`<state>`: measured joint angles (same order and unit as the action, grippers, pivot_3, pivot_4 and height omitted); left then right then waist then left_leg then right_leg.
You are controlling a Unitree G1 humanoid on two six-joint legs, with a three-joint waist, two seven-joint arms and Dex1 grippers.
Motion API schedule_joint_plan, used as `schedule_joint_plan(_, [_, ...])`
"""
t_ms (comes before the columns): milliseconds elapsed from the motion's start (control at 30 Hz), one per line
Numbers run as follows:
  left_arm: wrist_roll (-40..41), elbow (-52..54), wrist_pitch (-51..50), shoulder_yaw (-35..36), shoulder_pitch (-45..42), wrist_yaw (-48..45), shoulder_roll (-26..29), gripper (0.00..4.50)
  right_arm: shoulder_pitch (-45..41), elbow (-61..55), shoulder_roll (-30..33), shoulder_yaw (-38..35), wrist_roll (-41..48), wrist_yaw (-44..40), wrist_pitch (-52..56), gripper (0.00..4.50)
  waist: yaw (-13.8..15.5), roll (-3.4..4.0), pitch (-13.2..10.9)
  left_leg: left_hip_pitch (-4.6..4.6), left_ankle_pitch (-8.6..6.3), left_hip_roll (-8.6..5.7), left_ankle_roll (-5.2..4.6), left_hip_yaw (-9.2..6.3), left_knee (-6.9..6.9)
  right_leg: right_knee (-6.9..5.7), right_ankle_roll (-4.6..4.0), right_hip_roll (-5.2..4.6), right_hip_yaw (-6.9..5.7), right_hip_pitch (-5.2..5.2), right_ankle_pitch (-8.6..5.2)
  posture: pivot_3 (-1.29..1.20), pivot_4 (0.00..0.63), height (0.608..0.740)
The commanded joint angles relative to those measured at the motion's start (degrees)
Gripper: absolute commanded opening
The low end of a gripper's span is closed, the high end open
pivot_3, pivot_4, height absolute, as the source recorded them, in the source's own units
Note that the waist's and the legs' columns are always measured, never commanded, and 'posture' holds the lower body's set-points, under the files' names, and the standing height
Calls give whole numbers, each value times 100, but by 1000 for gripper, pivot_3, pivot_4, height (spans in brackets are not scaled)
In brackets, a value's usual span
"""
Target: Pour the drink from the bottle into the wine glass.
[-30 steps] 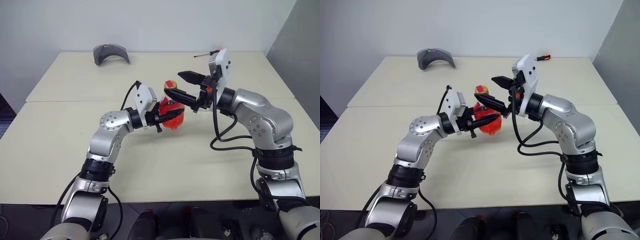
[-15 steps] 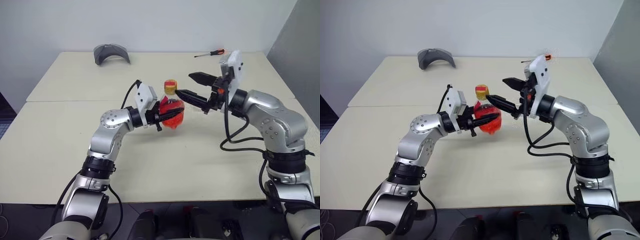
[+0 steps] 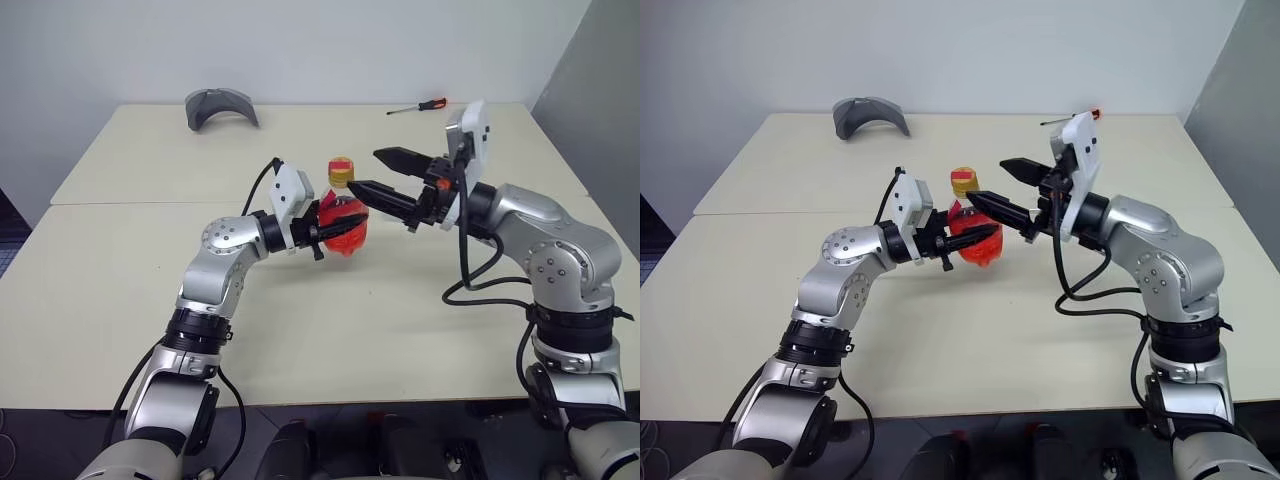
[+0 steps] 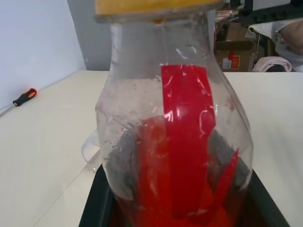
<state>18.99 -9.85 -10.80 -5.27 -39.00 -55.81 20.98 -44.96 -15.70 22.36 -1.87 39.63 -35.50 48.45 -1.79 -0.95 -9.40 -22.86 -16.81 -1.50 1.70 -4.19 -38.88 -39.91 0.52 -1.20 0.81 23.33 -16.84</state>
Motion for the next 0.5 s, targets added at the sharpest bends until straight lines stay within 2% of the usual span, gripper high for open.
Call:
schedule_joint_plan(33, [35,106,136,95,-173,-33,-3,1294,-236,-140,-107,23,101,39,-48,4500,0,0,0,0,0,0,0,0,0,0,0,0,0,0,0,0,150,740])
schedule_joint_plan(500, [21,-18,127,114,-310,-43,32,1294,-521,360,-234,101,-102,-44,-356,4500,-3,0,0,0,1,0,2,1,-1,0,0,0,0,0,0,0,150,740])
